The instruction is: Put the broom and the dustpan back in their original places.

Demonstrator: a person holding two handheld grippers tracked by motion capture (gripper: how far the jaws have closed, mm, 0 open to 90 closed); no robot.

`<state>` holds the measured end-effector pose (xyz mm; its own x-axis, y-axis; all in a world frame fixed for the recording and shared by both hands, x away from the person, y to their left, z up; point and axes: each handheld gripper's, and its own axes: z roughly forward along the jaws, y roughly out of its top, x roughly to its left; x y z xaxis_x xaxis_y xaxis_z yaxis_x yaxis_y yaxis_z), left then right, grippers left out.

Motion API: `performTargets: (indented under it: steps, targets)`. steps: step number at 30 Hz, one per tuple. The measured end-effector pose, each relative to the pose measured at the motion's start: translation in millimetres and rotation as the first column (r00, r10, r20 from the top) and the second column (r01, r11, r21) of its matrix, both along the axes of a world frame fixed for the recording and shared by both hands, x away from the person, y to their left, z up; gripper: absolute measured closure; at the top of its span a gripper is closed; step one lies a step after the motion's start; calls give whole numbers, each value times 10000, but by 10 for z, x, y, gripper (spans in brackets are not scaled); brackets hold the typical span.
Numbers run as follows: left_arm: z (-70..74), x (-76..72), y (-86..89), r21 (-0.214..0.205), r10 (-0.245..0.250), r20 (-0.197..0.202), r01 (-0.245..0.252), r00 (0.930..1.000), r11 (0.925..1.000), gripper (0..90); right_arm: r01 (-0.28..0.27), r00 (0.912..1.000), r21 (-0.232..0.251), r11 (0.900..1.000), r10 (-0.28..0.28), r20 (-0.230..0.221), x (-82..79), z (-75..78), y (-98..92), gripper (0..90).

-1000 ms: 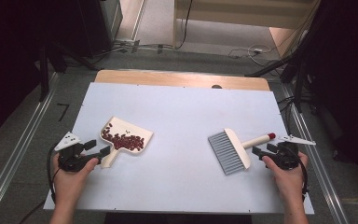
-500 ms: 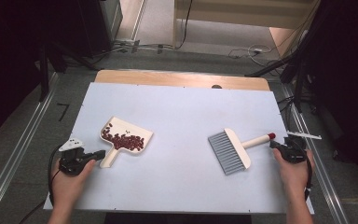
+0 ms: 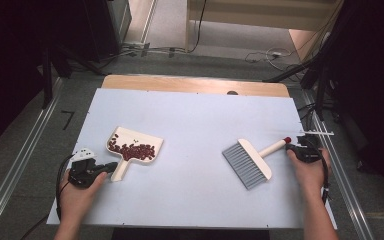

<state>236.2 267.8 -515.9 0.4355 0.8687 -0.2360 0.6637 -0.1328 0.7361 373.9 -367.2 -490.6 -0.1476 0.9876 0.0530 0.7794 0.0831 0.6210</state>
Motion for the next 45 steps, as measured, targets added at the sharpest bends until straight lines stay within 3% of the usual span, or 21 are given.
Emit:
performTargets:
  steps: [9,19,34,45]
  targets:
    - [-2,12,-68,163,-198,6,198,9998,9997,900,-417,9991,-149,9990,417,27,243,3,92,887]
    - [-2,17,-104,238,-331,43,330,9994,9992,900,-1115,9935,-364,9931,1122,179,411,49,343,887]
    - [-5,24,-120,272,-469,45,468,9989,9985,900,-2059,9784,-669,9763,2066,40,573,59,694,887]
    - [-1,25,-140,285,-640,9,640,9979,9975,900,-2300,9731,-779,9701,2301,-74,599,37,830,887]
